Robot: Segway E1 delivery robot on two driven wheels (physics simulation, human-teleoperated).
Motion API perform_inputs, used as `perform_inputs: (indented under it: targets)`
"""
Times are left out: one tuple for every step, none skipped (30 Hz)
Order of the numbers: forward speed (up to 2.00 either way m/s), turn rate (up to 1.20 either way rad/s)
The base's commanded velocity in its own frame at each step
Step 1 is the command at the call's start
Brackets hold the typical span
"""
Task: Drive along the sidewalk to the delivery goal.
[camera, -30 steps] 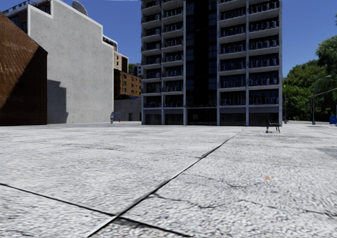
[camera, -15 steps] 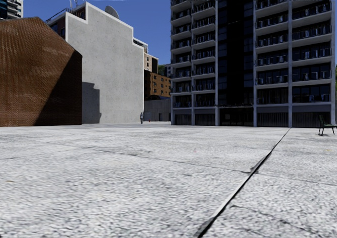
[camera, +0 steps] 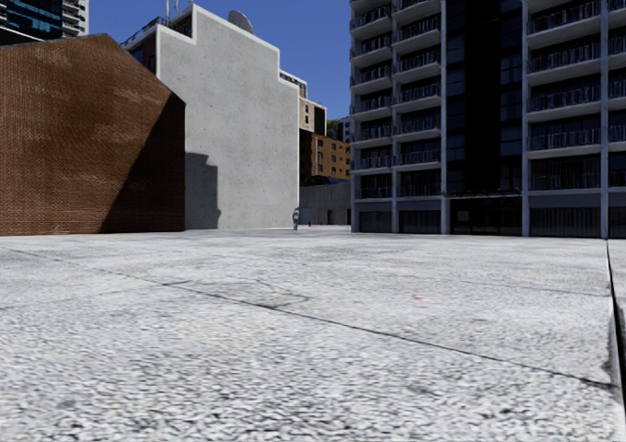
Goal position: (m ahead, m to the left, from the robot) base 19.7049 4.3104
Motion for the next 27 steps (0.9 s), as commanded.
perform_inputs:
  targets:
    - [2.0,0.0]
    - [2.0,0.0]
    - [2.0,0.0]
    - [2.0,0.0]
    - [2.0,0.0]
    - [2.0,0.0]
    - [2.0,0.0]
    - [2.0,0.0]
    - [2.0,0.0]
    - [2.0,0.0]
    - [2.0,0.0]
    - [2.0,0.0]
    - [2.0,0.0]
    - [2.0,0.0]
    - [2.0,0.0]
    - [2.0,0.0]
    - [2.0,0.0]
    - [2.0,0.0]
    - [2.0,0.0]
    - [2.0,0.0]
    - [2.0,0.0]
    - [2.0,0.0]
    - [2.0,0.0]
    - [2.0,0.0]
    - [2.0,0.0]
    - [2.0,0.0]
    - [2.0,0.0]
